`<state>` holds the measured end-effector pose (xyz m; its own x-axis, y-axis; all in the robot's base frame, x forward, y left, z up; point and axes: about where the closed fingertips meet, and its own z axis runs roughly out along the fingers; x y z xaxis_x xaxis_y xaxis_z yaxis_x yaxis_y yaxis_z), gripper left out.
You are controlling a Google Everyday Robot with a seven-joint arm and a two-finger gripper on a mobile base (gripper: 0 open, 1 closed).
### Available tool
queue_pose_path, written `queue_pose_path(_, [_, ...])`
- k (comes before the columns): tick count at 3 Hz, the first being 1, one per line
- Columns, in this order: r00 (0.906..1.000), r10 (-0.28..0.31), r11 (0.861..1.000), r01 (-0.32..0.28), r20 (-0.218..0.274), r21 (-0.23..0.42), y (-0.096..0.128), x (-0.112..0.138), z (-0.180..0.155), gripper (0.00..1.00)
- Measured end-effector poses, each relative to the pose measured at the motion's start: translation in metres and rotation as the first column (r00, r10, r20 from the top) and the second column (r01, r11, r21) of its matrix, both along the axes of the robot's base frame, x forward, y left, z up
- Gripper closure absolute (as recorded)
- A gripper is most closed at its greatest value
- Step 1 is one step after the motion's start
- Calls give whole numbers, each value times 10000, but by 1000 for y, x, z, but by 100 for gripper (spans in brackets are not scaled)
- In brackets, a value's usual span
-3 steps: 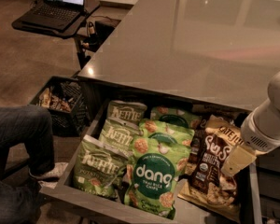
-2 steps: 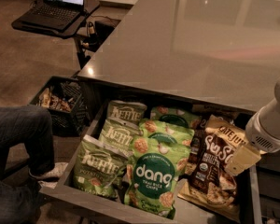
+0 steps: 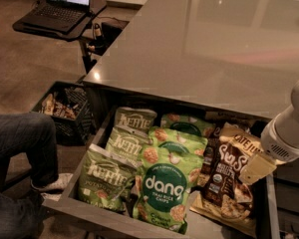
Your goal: Pick brown chip bag from top drawer and place on counter
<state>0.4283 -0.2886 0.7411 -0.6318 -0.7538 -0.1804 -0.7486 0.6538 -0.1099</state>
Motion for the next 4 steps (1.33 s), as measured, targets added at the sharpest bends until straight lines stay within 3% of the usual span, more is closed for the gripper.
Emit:
queue_pose_path(1, [9998,-127,9999,127,127,27,-2,10,-4,10])
queue_pose_path(4, [9985,-103,9999,97,-530,-122,-1,8,-36,14])
